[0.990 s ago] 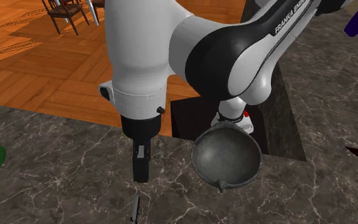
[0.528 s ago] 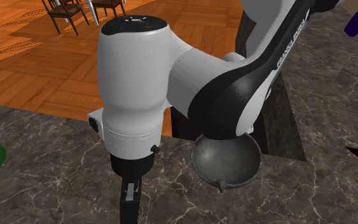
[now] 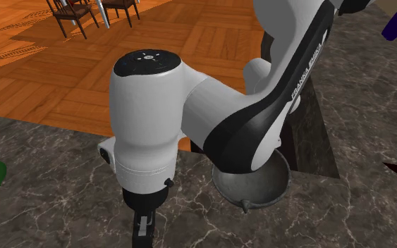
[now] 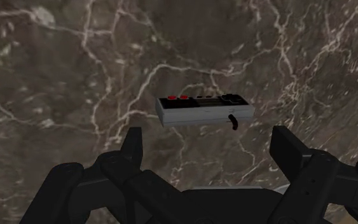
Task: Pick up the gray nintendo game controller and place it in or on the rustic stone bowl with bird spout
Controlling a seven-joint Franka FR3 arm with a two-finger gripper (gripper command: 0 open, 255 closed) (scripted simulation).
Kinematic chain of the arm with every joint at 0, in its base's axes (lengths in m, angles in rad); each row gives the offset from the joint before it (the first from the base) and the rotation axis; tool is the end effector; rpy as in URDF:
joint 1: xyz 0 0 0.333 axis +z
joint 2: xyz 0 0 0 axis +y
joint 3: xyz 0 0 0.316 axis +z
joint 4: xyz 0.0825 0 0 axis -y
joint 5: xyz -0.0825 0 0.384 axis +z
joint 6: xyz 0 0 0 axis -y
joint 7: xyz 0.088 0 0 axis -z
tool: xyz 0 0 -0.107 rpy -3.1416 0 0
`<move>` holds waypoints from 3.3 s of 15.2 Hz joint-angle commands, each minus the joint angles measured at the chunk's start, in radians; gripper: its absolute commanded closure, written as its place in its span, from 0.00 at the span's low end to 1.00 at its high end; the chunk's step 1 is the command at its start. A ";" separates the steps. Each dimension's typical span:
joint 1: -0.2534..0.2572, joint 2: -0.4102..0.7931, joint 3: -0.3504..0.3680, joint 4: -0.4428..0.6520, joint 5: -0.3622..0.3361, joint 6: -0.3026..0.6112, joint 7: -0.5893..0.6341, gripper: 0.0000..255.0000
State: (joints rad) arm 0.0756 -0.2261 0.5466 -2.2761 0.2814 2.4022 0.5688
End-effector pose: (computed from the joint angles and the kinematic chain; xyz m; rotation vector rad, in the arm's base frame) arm 0.4097 0.3086 0.4683 -2.8512 0.1659 -0.3070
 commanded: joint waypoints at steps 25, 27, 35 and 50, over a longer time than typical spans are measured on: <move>-0.004 -0.043 -0.021 0.097 -0.002 -0.138 0.007 1.00; -0.005 -0.049 -0.024 0.119 -0.003 -0.165 0.010 1.00; -0.011 -0.062 -0.037 0.215 -0.013 -0.273 0.022 1.00; -0.007 -0.136 -0.067 0.320 0.002 -0.447 0.033 1.00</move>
State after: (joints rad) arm 0.0645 -0.3326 0.4873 -1.9369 0.2705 1.9637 0.6073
